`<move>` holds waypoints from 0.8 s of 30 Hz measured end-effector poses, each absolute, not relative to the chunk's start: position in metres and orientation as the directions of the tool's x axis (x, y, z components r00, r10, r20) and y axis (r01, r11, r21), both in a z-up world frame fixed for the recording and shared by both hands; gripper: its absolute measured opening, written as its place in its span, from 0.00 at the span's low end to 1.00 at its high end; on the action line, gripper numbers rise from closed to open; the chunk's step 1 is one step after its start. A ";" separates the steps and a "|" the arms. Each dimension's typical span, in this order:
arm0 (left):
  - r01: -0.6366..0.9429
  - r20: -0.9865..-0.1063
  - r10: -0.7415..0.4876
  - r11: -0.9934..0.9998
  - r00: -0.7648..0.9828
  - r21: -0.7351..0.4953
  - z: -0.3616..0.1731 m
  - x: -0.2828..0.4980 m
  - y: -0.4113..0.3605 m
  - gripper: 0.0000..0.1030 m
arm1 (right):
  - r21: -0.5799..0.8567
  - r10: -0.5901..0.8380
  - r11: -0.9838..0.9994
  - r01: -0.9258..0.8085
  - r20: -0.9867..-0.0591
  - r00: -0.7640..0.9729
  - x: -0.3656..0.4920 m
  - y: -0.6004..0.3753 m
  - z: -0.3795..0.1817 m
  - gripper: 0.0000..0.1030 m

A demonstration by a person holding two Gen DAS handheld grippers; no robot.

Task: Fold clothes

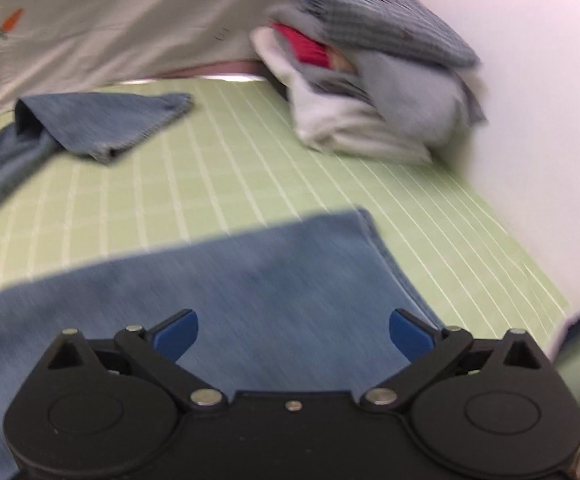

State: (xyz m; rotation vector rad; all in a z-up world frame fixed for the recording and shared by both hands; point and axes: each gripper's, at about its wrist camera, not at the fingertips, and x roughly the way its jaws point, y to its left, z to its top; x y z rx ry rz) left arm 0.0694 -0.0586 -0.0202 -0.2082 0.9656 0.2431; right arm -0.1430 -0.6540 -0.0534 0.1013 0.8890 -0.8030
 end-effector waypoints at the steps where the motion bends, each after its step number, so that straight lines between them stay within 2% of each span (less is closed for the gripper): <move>1: -0.284 -0.832 0.103 0.956 0.546 -0.068 -0.023 0.076 -0.062 0.97 | -0.240 -0.580 0.722 0.649 -0.721 0.378 -0.131 -0.652 -0.052 1.00; 9: -0.210 -0.846 0.061 0.976 0.529 -0.061 -0.047 0.158 -0.080 0.97 | -0.259 -0.499 0.841 0.474 -0.709 0.497 -0.013 -0.629 -0.053 1.00; 15: -0.178 -0.880 0.025 0.982 0.473 -0.068 -0.071 0.214 -0.106 0.97 | -0.378 -0.493 0.867 0.325 -0.746 0.448 0.087 -0.619 -0.082 0.99; 17: -0.170 -0.889 -0.015 0.980 0.458 -0.104 -0.079 0.225 -0.110 0.97 | -0.376 -0.474 0.879 0.294 -0.758 0.447 0.108 -0.619 -0.090 0.95; 18: -0.175 -0.893 -0.039 0.976 0.448 -0.131 -0.083 0.229 -0.112 0.97 | -0.372 -0.462 0.886 0.278 -0.765 0.449 0.115 -0.620 -0.094 0.88; 20: -0.160 -0.892 -0.075 0.974 0.447 -0.162 -0.086 0.232 -0.117 0.97 | -0.363 -0.443 0.896 0.255 -0.767 0.464 0.126 -0.622 -0.097 0.84; 21: -0.140 -0.891 -0.090 0.976 0.446 -0.169 -0.086 0.233 -0.120 0.97 | -0.358 -0.435 0.900 0.249 -0.764 0.477 0.130 -0.624 -0.097 0.77; 22: -0.122 -0.893 -0.099 0.978 0.440 -0.168 -0.088 0.235 -0.125 0.97 | -0.353 -0.427 0.904 0.242 -0.761 0.488 0.134 -0.625 -0.097 0.61; 23: -0.104 -0.895 -0.106 0.981 0.433 -0.167 -0.089 0.236 -0.129 0.97 | -0.343 -0.415 0.910 0.233 -0.768 0.488 0.139 -0.628 -0.097 0.51; 24: -0.096 -0.900 -0.099 0.984 0.424 -0.153 -0.091 0.237 -0.133 0.97 | -0.322 -0.395 0.919 0.229 -0.773 0.497 0.140 -0.631 -0.096 0.30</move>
